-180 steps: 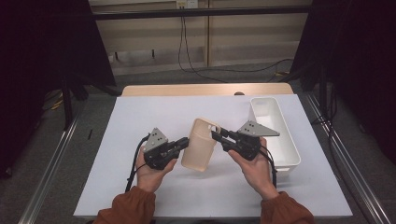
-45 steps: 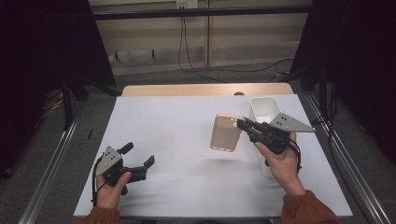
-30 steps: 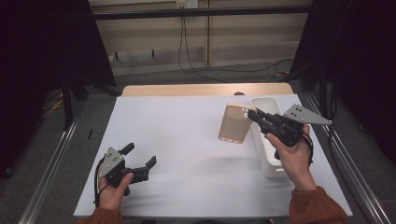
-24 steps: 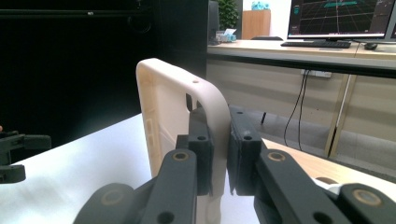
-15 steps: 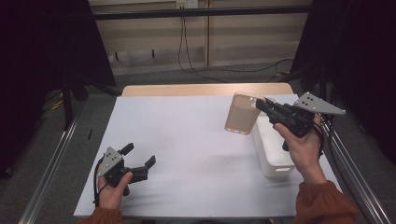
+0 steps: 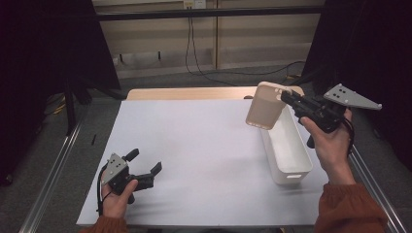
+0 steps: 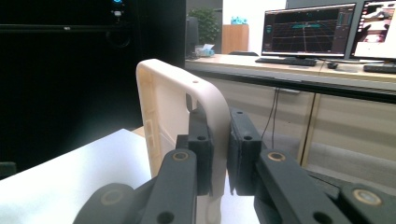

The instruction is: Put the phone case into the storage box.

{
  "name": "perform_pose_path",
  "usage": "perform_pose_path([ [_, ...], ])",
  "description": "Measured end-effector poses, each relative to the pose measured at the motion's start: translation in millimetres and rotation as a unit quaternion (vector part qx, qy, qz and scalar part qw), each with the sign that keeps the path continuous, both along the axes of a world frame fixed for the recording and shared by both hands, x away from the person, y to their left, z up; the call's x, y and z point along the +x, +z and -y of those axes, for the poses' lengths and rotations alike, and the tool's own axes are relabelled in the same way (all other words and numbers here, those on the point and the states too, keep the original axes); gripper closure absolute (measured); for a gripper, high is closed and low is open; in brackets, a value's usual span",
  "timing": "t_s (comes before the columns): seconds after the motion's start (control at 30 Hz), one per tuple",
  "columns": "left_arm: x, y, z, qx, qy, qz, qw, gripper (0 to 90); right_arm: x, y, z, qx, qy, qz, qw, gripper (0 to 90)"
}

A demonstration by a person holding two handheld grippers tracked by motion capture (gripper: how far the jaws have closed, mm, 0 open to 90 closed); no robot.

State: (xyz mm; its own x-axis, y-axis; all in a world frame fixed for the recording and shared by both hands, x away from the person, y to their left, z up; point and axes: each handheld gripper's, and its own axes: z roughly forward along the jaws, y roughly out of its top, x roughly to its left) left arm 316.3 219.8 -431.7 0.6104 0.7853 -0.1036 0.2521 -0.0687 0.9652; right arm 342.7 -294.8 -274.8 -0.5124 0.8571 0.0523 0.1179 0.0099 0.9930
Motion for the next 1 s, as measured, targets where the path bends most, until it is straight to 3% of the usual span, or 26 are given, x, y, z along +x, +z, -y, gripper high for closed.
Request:
perform_pose_path([
  [0.5,0.4,-0.2,0.5,0.006,0.001,0.004,1.0,2.4,4.1,1.6,23.7,-0.009,-0.028,-0.006,0.9995,81.6],
  [1.0,0.0,0.2,1.5,0.008,-0.004,0.008,0.9999,2.4,12.8,-13.9,48.3,-0.008,-0.057,-0.018,0.9982,81.6],
])
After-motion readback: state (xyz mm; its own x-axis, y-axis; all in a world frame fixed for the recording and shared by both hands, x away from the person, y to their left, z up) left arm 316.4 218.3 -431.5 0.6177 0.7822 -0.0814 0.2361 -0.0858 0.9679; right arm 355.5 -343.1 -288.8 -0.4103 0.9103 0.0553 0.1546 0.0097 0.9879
